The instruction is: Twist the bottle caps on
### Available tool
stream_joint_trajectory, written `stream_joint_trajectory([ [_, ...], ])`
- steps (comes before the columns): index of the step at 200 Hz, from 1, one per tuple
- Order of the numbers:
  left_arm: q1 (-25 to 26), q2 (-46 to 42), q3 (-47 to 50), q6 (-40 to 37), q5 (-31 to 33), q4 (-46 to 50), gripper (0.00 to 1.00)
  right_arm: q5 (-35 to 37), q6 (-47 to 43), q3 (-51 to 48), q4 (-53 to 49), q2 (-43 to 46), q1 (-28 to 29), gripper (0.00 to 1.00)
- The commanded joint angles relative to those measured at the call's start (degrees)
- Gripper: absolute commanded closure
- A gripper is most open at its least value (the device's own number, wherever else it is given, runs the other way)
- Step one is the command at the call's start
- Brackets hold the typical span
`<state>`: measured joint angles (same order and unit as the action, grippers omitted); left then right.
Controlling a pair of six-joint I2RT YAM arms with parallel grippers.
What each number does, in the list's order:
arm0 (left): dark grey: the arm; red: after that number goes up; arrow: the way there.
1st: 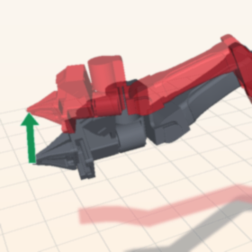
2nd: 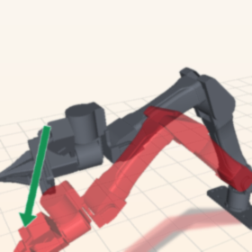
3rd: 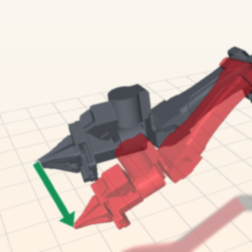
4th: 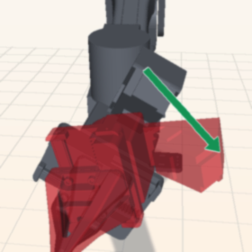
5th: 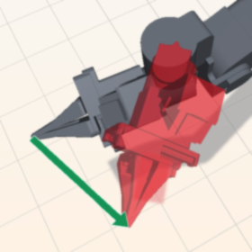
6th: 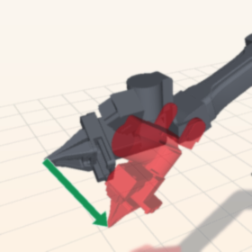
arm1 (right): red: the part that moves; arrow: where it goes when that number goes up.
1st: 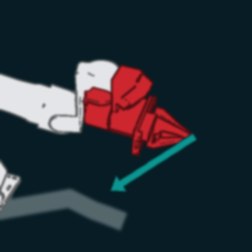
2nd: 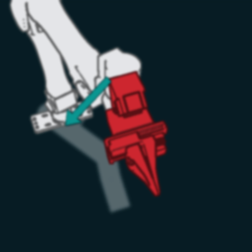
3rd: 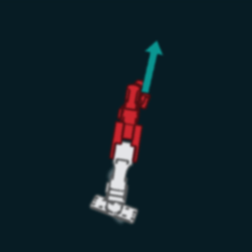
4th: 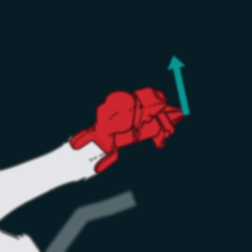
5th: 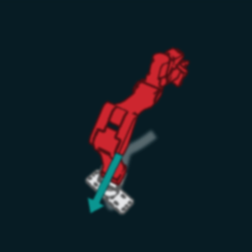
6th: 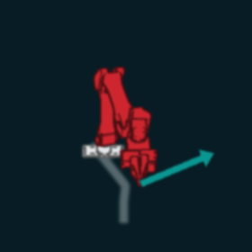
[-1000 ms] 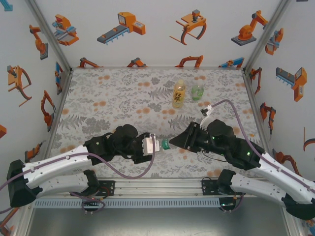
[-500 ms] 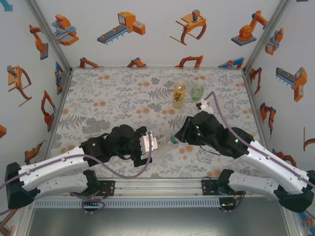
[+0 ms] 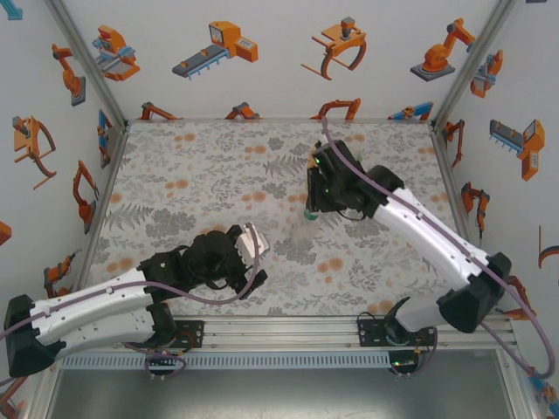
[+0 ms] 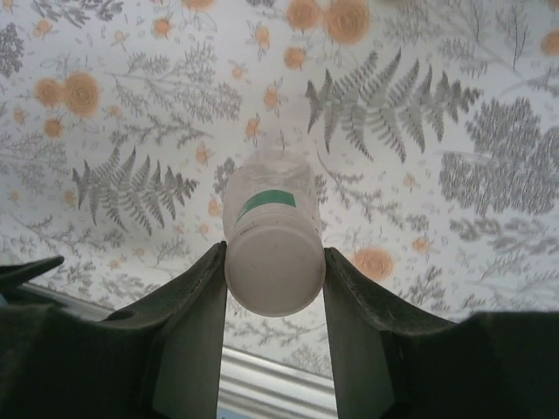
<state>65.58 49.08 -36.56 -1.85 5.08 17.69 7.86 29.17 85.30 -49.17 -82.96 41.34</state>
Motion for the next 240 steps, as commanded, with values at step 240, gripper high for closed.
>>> stream_joint_trajectory([
  [240,-3.05,-3.11,4.00,17.60,-1.92,-1.90,0.13,-2.56,-20.37,55.91,-11.01,-47.43,-5.75,0.96],
])
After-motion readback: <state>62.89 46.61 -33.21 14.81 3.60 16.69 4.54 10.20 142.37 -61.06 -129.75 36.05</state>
